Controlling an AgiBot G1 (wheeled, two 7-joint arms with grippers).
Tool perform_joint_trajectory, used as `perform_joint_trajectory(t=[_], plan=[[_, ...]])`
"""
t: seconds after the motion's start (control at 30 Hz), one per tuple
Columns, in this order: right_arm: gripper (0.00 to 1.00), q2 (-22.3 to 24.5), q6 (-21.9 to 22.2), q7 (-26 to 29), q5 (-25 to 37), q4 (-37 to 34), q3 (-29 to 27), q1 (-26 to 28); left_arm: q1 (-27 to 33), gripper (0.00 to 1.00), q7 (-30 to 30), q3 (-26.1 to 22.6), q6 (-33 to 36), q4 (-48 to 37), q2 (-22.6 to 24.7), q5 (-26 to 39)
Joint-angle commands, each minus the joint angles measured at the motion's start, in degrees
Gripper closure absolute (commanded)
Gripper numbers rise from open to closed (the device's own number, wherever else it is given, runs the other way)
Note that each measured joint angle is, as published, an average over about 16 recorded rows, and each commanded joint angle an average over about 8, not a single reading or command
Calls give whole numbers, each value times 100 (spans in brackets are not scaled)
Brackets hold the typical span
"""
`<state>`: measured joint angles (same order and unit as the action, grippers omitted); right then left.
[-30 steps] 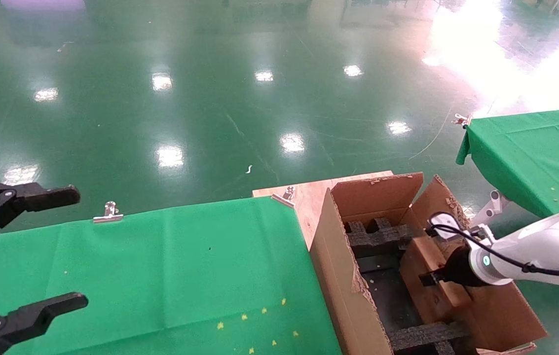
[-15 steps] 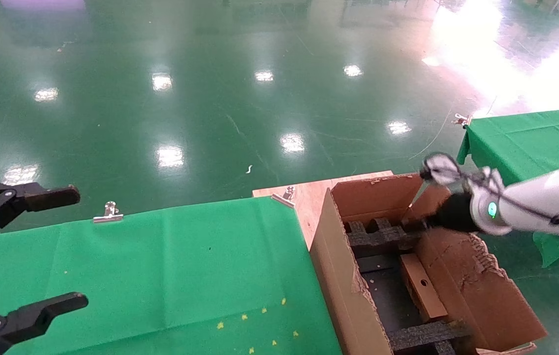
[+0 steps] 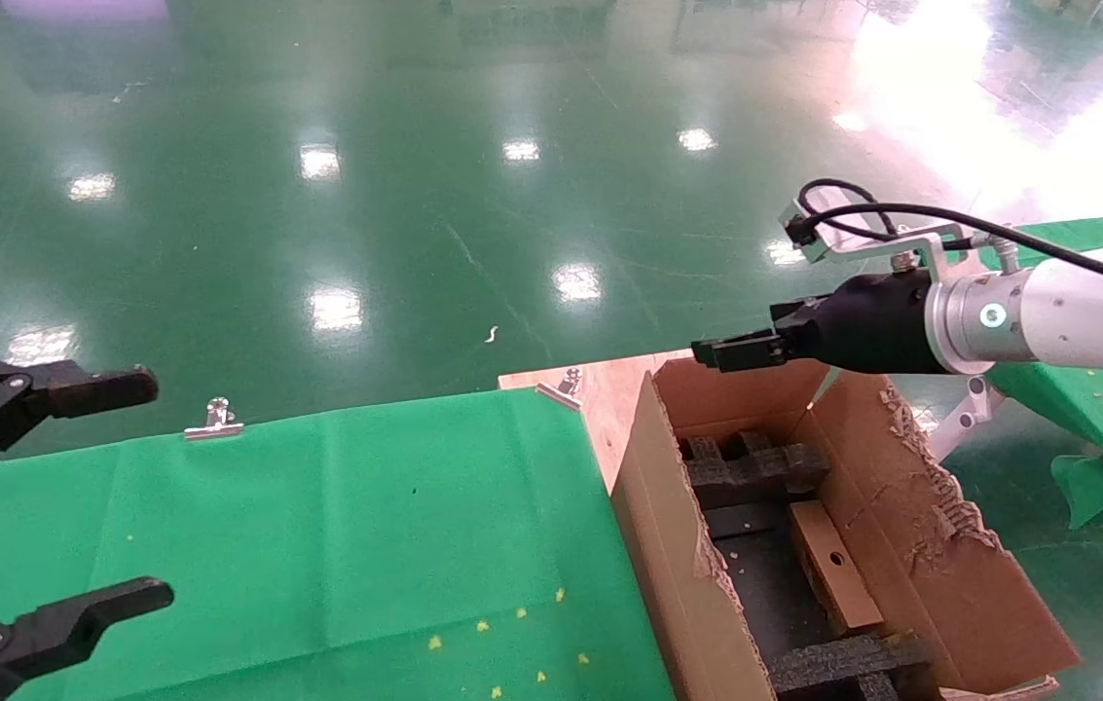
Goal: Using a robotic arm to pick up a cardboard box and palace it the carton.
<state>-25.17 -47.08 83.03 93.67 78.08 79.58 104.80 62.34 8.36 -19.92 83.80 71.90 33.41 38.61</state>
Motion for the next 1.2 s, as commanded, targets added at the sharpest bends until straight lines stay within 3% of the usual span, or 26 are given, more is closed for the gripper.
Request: perform_joint_trajectory(t=[0.03, 0.33, 1.2], plan=[[0, 25, -17, -84, -170, 10, -39, 29, 0, 0, 0, 0, 0, 0, 0, -1], [0, -42, -187, -322, -257, -27, -291, -199, 0, 0, 0, 0, -1, -1, 0, -2], [0, -467, -1841, -3431, -2474, -218, -3022, -2056, 0, 0, -1, -1, -1, -1, -1, -2]])
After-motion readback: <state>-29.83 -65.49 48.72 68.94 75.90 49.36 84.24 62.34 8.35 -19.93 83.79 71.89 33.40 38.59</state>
